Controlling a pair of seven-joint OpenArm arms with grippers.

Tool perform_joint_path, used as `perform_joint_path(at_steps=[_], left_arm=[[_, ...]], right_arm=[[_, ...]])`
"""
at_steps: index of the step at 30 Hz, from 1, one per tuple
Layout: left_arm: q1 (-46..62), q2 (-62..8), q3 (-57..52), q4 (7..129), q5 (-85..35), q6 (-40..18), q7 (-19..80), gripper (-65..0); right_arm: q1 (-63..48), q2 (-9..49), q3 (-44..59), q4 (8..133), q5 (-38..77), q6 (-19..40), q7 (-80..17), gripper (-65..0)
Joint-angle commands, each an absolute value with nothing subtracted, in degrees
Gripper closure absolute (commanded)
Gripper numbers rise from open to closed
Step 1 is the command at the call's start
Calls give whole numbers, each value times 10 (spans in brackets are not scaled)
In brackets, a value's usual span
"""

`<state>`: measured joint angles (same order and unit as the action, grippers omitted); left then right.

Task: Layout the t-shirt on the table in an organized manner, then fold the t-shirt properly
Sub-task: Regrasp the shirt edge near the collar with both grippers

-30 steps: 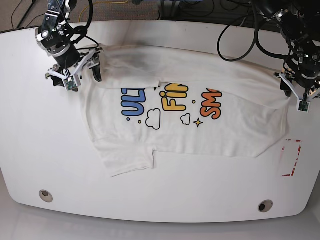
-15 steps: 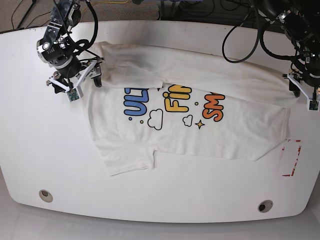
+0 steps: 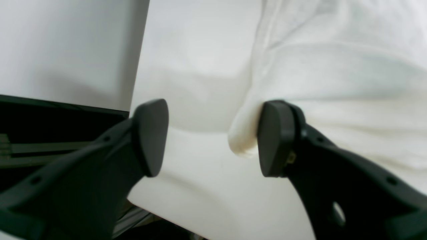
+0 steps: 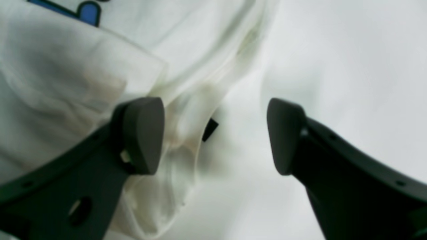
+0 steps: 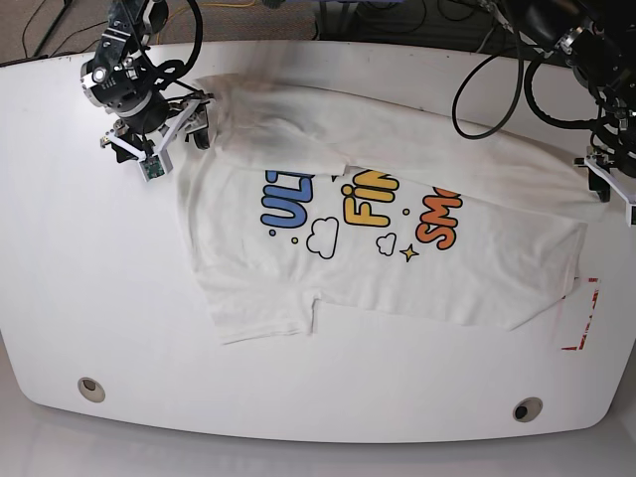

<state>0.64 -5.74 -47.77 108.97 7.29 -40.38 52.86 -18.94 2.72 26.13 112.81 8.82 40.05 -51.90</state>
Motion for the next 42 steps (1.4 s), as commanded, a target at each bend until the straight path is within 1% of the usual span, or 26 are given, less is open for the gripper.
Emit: perform_joint_path(at_steps=[1, 7, 12, 14, 18, 27, 35, 38, 42], left_arm=[[4, -65, -465, 1098, 71, -400, 517, -394], [16, -70, -426, 1097, 75, -400, 518, -396], [32, -125, -332, 1073, 76, -400, 518, -396], [32, -141, -316, 1064, 76, -400, 518, -394], [30, -150, -321, 1059, 75, -400, 518, -394], [-24, -151, -380, 1060, 74, -400, 516, -394], [-22, -149, -400, 1062, 71, -400, 516, -393], [-5, -145, -408, 1058, 71, -400, 516, -393], [16, -122, -418, 1057, 71, -400, 516, -393]], right_arm=[[-188, 32, 262, 1142, 94, 400, -508, -458], [-188, 32, 262, 1142, 94, 400, -508, -458], [-186, 32, 262, 1142, 94, 400, -508, -458], [-186, 32, 262, 1142, 94, 400, -508, -458], [-186, 32, 262, 1142, 94, 400, -508, -458], [-185, 32, 262, 1142, 94, 400, -508, -458], [-189, 25, 252, 1143, 102, 400, -508, -458], [-197, 25, 246, 1144, 110, 400, -508, -458], [-212, 24, 245, 1148, 116, 400, -508, -458]])
